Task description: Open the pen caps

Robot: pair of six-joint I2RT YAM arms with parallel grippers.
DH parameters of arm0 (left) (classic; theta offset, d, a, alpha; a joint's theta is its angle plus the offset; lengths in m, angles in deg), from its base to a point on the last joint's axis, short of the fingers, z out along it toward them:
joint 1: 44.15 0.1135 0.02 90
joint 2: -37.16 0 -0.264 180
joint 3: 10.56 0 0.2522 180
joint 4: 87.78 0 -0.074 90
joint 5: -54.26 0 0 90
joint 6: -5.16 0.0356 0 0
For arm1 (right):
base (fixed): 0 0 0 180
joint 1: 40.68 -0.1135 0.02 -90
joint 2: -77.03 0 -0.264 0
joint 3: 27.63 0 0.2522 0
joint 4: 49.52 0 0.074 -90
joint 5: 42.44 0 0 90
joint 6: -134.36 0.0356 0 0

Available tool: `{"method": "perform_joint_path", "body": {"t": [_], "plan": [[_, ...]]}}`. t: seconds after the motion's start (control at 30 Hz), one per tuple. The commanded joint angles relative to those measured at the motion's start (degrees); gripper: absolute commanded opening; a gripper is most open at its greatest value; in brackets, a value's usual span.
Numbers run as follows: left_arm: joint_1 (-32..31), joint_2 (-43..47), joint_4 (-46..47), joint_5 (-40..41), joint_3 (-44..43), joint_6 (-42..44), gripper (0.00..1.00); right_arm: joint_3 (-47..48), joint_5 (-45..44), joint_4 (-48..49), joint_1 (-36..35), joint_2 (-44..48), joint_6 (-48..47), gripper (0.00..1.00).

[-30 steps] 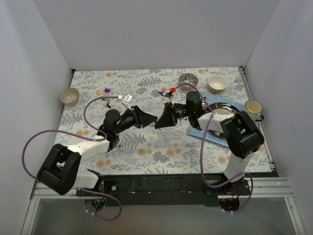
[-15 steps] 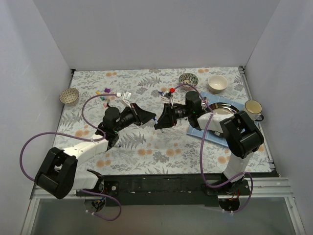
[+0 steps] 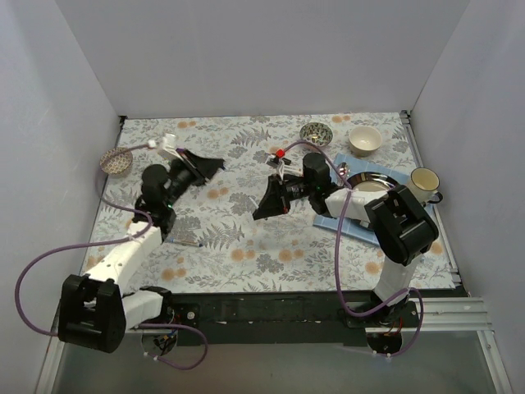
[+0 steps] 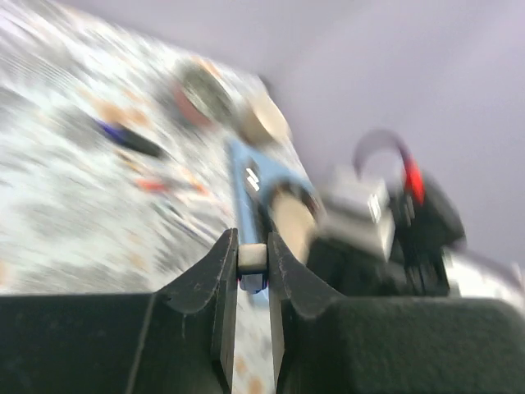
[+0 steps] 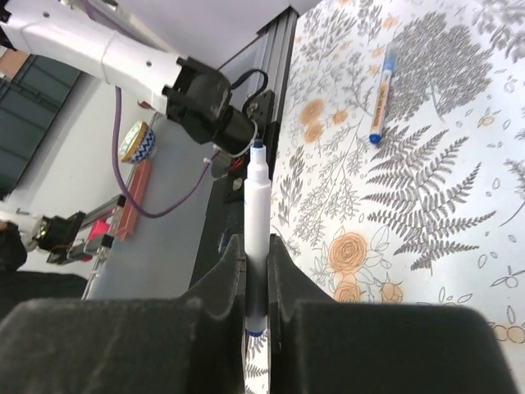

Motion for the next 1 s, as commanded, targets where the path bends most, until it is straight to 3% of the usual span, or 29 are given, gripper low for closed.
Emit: {"method": "perform_joint_path", "body": {"t": [0.0, 0.07, 0.17, 0.23, 0.27, 0.37, 0.5, 0.67, 0.73, 0.9, 0.93, 0.97], "plan": [[15.31, 0.71, -7.14, 6.00, -13.63, 3.32, 0.00, 1.19, 2.31, -2.05, -2.36, -1.67, -3.11, 0.01], [16.65, -0.35, -11.19, 7.31, -17.94, 5.95, 0.00, 1.89, 2.31, -2.93, -3.24, -2.11, -3.65, 0.01], [17.27, -1.05, -16.46, 11.44, -17.45, 4.92, 0.00, 3.56, 1.53, -8.00, -2.46, -1.86, -6.36, 0.01], [17.62, -1.67, -21.29, 14.68, -15.08, 2.55, 0.00, 5.49, -2.67, -16.25, -1.49, -1.15, -16.88, 0.01], [17.88, -2.37, -23.05, 15.83, -13.85, -0.94, 0.00, 7.07, -5.05, -28.65, -0.62, -0.63, -21.36, 0.01], [20.59, -7.28, -30.16, 17.17, -10.94, -5.63, 0.00, 12.79, -13.58, -42.62, 0.71, -0.36, -33.69, 0.01], [25.26, -16.95, -37.20, 14.09, -14.27, -8.97, 0.00, 15.34, -17.28, -47.13, 2.12, 0.17, -37.13, 0.01], [26.67, -24.87, -38.88, 18.29, -18.22, -9.94, 0.00, 16.57, -19.39, -49.69, 3.96, -0.53, -39.68, 0.01], [27.38, -29.76, -41.34, 18.83, -21.55, -10.12, 0.12, 17.27, -20.71, -51.01, 4.66, -1.06, -40.21, 0.01], [28.78, -36.21, -44.25, 18.13, -26.49, -10.12, 0.22, 19.56, -25.62, -55.04, 6.51, -3.61, -44.33, 0.01], [28.96, -36.30, -44.33, 18.65, -27.01, -9.95, 0.27, 20.09, -26.42, -56.88, 6.86, -4.48, -45.04, 0.01], [28.87, -36.04, -44.42, 19.01, -27.63, -9.68, 0.42, 21.40, -27.47, -57.77, 6.78, -4.92, -45.83, 0.01]]}}
